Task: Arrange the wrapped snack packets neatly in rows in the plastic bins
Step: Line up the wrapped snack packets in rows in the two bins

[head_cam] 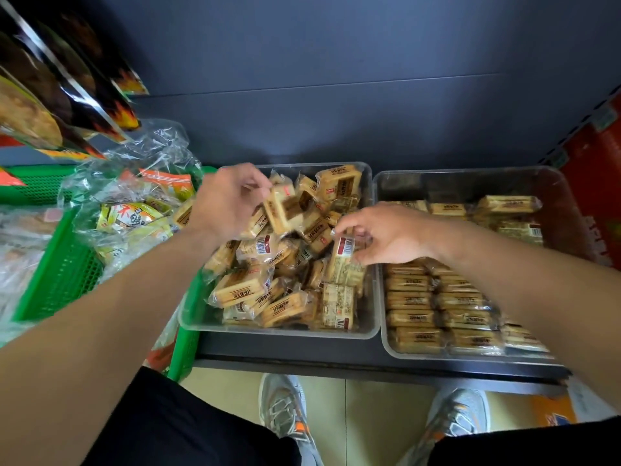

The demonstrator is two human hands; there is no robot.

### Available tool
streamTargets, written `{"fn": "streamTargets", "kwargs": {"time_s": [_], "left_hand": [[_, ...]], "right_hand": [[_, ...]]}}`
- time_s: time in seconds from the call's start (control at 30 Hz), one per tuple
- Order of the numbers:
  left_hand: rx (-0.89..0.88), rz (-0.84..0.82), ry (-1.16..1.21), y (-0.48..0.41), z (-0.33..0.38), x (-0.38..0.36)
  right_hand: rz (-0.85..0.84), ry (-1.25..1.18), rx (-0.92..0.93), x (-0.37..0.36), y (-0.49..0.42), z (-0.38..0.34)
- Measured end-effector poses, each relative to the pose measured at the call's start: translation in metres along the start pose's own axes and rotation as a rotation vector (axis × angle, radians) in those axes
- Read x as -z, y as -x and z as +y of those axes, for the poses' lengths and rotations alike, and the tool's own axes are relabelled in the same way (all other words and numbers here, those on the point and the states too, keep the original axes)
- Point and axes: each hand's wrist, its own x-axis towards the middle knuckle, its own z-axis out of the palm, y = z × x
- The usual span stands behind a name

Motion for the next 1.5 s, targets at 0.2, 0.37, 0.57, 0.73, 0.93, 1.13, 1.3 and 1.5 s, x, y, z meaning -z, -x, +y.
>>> {"fn": "streamTargets", "kwargs": {"time_s": [0.2,0.37,0.57,0.73,0.93,1.13,1.3,1.5], "left_hand": [[0.035,0.030,0.076,-0.002,-0.009,0.015],[0.089,0.098,0.132,-0.005,-0.019,0.024],[0.125,0.100,0.001,-0.004,-0.028,0.029],[0.126,0.109,-0.002,-0.007,-0.039,0.038],[0.105,0.176,0.061,-0.001,-0.047,0.062],[0.186,0.001,0.288,0.018,-0.055,0.070],[0.071,-0.249,0.222,0.033,-0.030,0.041],[0.019,-0.176,-0.006,0.025,-0.030,0.047]], "right_hand": [[0.011,0.010,-0.036,0.004,-0.005,0.001],[0.316,0.237,-0.098,0.002,-0.010,-0.007],[0.444,0.339,-0.078,-0.006,-0.027,-0.026],[0.179,-0.038,0.071,-0.032,-0.046,-0.057],[0.325,-0.164,0.001,-0.056,-0.064,-0.082],[0.452,-0.216,0.052,-0.048,-0.066,-0.096],[0.253,-0.170,0.111,-0.031,-0.053,-0.089],[0.012,0.270,-0.090,-0.022,-0.017,-0.049]]}}
